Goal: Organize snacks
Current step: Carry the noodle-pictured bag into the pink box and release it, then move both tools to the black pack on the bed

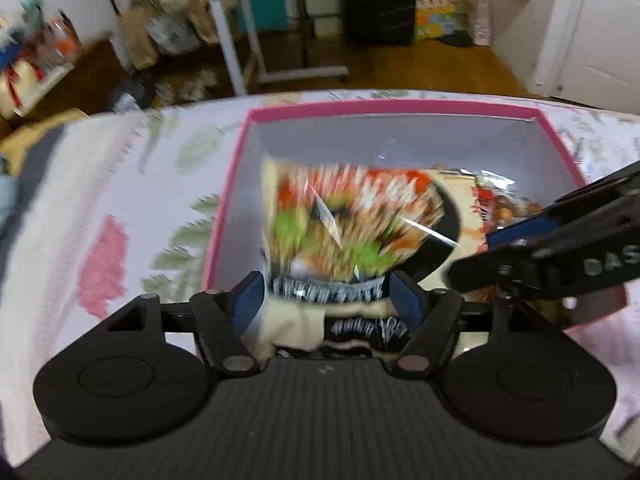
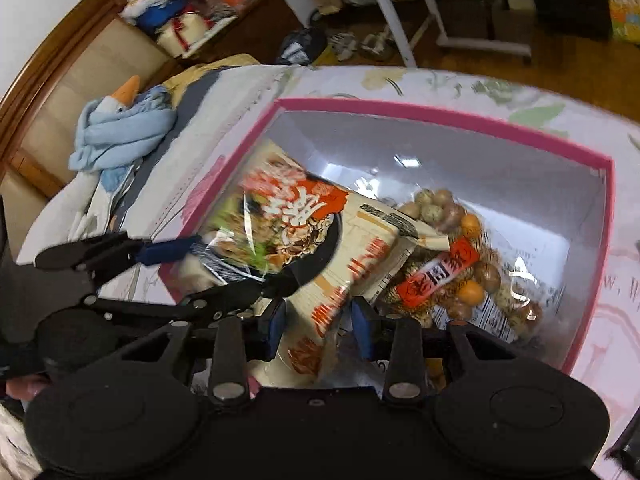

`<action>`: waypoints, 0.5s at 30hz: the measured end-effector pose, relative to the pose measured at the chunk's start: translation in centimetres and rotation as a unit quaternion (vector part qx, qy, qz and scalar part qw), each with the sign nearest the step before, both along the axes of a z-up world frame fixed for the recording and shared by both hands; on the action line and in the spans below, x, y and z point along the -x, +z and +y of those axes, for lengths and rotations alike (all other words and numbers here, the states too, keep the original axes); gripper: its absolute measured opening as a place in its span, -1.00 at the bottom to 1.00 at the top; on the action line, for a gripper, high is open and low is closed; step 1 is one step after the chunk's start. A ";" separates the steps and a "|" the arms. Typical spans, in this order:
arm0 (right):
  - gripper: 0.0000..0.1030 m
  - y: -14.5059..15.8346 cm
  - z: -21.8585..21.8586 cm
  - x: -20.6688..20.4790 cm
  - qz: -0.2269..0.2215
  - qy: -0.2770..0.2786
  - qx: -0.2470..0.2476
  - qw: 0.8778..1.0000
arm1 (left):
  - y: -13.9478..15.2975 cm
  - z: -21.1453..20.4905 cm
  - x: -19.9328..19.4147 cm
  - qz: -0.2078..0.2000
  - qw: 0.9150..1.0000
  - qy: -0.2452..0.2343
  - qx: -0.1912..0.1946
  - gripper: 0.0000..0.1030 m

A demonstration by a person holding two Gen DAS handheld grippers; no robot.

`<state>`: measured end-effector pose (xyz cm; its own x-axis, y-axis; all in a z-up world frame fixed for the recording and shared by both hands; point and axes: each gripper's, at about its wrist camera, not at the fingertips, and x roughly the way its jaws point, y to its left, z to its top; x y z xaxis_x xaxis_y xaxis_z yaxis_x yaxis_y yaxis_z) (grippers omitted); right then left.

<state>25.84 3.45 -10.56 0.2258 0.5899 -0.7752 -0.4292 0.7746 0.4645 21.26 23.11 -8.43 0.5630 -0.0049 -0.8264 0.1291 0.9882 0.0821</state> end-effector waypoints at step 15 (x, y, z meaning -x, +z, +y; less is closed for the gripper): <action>-0.10 7.8 -11.9 5.8 -0.103 -0.034 0.018 0.994 | 3.9 -2.8 3.5 -0.029 0.996 -0.006 0.079 0.35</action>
